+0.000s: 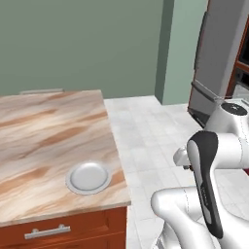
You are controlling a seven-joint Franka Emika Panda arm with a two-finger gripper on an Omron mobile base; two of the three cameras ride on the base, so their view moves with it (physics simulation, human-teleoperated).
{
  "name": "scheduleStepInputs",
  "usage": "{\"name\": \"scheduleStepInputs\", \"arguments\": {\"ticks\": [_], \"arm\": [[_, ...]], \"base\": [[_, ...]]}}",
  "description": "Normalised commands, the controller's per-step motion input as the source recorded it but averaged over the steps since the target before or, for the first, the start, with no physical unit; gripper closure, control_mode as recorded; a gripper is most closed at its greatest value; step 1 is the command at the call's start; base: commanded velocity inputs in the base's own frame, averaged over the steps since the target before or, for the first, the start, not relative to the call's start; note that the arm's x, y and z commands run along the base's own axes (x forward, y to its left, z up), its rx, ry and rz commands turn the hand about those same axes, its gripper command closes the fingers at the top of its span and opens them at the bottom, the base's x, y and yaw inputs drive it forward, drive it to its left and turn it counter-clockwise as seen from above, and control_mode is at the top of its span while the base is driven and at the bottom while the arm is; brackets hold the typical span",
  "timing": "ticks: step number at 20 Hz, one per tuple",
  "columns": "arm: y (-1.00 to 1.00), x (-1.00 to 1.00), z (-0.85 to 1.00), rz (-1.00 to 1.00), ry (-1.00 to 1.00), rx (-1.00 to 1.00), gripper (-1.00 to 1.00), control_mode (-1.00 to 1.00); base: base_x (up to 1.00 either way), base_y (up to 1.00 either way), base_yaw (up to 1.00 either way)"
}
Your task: Place the sweet potato on the top rack of the oven.
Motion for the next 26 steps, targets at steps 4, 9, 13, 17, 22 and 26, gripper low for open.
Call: {"name": "scheduleStepInputs", "arguments": {"ticks": [4,9,13,17,22,26], "arm": [[0.0,0.0,0.0,0.0,0.0,0.0,1.0,1.0],[0.0,0.0,0.0,0.0,0.0,0.0,1.0,1.0],[0.0,0.0,0.0,0.0,0.0,0.0,1.0,1.0],[0.0,0.0,0.0,0.0,0.0,0.0,1.0,1.0],[0.0,0.0,0.0,0.0,0.0,0.0,1.0,1.0],[0.0,0.0,0.0,0.0,0.0,0.0,1.0,1.0]], "base": [[0.04,-1.0,0.0],[0.6,-0.82,0.0],[1.0,-0.47,0.0],[1.0,-0.07,0.0],[1.0,0.0,-0.13],[1.0,0.06,-0.42]]}}
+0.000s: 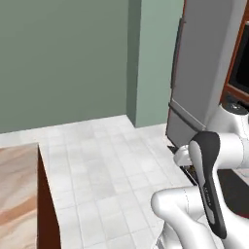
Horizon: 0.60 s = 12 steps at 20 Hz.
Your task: Place the sweet potato on the top rack of the oven.
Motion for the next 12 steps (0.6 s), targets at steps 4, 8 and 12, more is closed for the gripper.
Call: {"name": "scheduleStepInputs", "arguments": {"ticks": [4,8,12], "arm": [[0.0,0.0,0.0,0.0,0.0,0.0,1.0,1.0],[0.0,0.0,0.0,0.0,0.0,0.0,1.0,1.0],[0.0,0.0,0.0,0.0,0.0,0.0,1.0,1.0]], "base": [[0.97,0.21,-0.61],[0.82,0.46,-0.75],[0.8,0.48,-0.76]]}}
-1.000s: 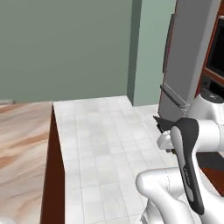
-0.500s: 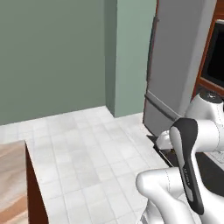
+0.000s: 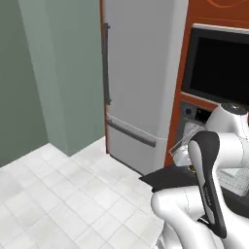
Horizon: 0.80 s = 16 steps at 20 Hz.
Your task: Place the sweet potato on the top rack of the oven.
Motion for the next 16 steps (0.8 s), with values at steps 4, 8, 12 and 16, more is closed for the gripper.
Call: {"name": "scheduleStepInputs", "arguments": {"ticks": [4,8,12,16], "arm": [[0.0,0.0,0.0,0.0,0.0,0.0,1.0,1.0],[0.0,0.0,0.0,0.0,0.0,0.0,1.0,1.0],[0.0,0.0,0.0,0.0,0.0,0.0,1.0,1.0],[0.0,0.0,0.0,0.0,0.0,0.0,1.0,1.0]], "base": [[0.74,0.6,-0.72],[0.36,0.7,-0.67],[0.27,0.54,-0.75],[0.16,0.52,-0.77]]}}
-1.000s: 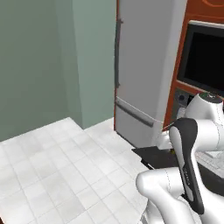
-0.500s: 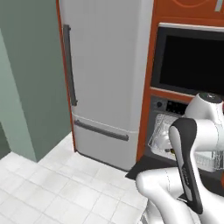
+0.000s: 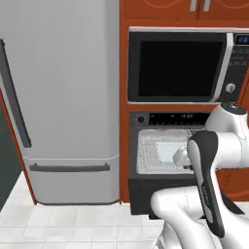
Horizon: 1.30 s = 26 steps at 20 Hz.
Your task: Place the sweet potato on the top rack of the oven.
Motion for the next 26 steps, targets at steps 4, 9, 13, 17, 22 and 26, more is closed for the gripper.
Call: {"name": "scheduleStepInputs", "arguments": {"ticks": [4,9,13,17,22,26], "arm": [[0.0,0.0,0.0,0.0,0.0,0.0,1.0,1.0],[0.0,0.0,0.0,0.0,0.0,0.0,1.0,1.0],[0.0,0.0,0.0,0.0,0.0,0.0,1.0,1.0],[0.0,0.0,0.0,0.0,0.0,0.0,1.0,1.0],[0.0,0.0,0.0,0.0,0.0,0.0,1.0,1.0],[-0.53,0.18,-0.02,0.06,-0.03,0.0,1.0,-1.0]], "base": [[0.46,0.82,-0.52],[0.66,0.58,-0.21],[0.72,-0.22,0.0],[0.83,-0.28,0.0],[0.44,-0.02,0.0],[0.0,0.0,0.0]]}}
